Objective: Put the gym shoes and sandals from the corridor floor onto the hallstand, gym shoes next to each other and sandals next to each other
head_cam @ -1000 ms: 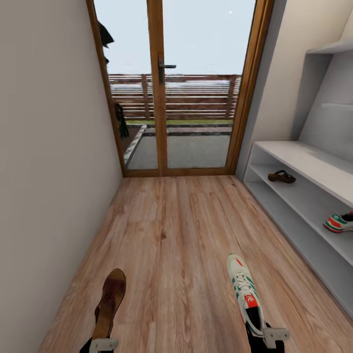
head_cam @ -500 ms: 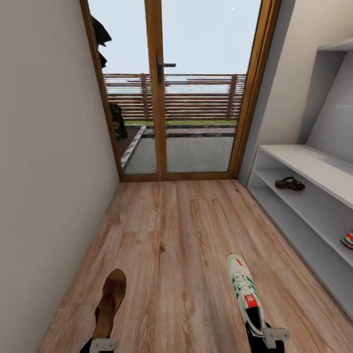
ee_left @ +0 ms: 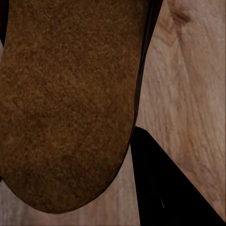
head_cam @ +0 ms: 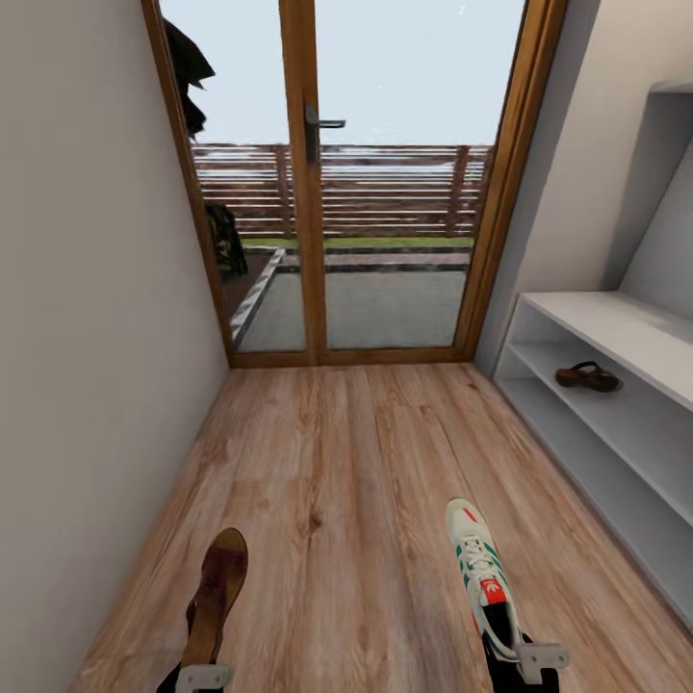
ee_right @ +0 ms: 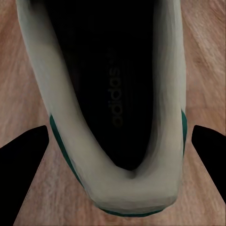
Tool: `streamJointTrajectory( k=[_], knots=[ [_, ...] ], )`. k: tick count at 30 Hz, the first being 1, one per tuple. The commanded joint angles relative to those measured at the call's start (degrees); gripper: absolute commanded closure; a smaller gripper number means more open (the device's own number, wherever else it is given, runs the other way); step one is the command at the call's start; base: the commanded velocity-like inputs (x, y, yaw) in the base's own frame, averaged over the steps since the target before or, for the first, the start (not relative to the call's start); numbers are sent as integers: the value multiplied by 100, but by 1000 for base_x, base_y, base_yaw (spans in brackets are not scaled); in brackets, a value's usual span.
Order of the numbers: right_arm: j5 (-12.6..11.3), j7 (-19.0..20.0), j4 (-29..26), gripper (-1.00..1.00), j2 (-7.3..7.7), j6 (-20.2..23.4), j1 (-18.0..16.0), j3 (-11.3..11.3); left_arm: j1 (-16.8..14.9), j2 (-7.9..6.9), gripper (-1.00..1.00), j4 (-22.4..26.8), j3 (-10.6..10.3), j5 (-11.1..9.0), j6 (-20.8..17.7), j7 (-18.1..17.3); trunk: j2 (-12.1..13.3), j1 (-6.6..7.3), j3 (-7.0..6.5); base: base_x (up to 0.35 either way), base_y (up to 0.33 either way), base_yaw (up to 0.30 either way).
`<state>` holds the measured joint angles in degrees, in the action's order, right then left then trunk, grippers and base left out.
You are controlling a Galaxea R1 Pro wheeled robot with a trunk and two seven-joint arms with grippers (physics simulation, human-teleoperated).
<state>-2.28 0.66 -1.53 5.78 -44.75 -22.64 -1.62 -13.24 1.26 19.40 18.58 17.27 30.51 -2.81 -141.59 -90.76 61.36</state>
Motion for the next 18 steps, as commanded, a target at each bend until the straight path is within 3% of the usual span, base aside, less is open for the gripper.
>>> streamJointTrajectory(
  k=[1,18],
  knots=[
    [-27,11,3,100,1,-16,-3,-14,-3,5,100,2,49,52,16,-20,-2,-2,5,340,0,0],
    [-27,13,3,100,2,-17,-3,-14,-3,5,100,2,49,53,16,-18,-2,-2,5,340,0,0]
  ],
)
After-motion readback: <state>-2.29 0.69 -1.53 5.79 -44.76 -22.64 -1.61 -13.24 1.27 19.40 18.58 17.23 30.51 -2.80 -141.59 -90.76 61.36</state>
